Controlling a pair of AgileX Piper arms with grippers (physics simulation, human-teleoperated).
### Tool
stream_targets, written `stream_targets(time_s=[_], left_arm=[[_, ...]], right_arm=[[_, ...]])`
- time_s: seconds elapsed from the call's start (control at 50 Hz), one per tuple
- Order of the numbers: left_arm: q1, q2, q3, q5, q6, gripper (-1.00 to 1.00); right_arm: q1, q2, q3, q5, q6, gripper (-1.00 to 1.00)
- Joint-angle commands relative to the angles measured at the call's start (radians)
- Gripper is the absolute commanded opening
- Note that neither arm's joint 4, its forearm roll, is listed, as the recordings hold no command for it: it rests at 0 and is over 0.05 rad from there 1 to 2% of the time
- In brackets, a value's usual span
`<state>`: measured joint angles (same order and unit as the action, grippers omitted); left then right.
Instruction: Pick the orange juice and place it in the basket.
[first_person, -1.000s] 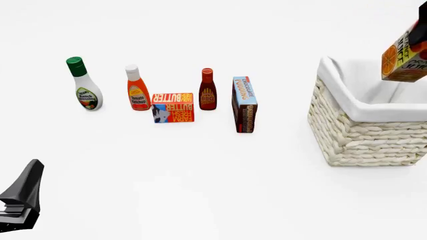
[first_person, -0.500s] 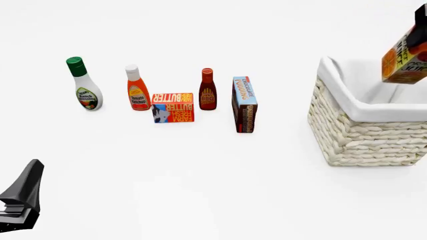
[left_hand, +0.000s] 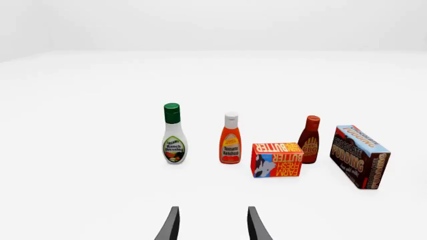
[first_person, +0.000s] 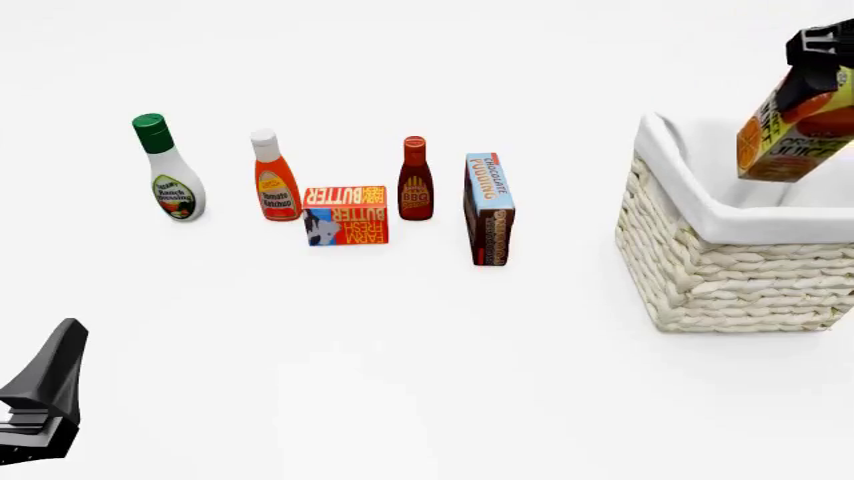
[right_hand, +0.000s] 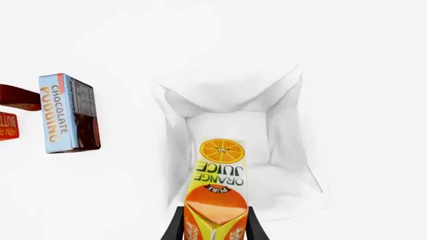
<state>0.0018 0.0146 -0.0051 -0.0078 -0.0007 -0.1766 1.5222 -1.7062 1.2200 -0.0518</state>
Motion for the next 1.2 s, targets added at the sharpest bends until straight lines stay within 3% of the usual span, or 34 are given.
stream_targets(time_s=[0.02,0.7,1.2], left_arm=[[0.0,0.0,0.0,0.0,0.0,1.0],[0.0,0.0,0.0,0.0,0.0,1.0],[0.0,0.0,0.0,0.0,0.0,1.0]], right_arm=[[0.004,0.044,-0.022,0.0,0.039,-1.0],[-0.037,0.111,-0.034,0.0,0.069,-1.0],[-0.06,0.164,-0.041,0.0,0.047,-1.0]])
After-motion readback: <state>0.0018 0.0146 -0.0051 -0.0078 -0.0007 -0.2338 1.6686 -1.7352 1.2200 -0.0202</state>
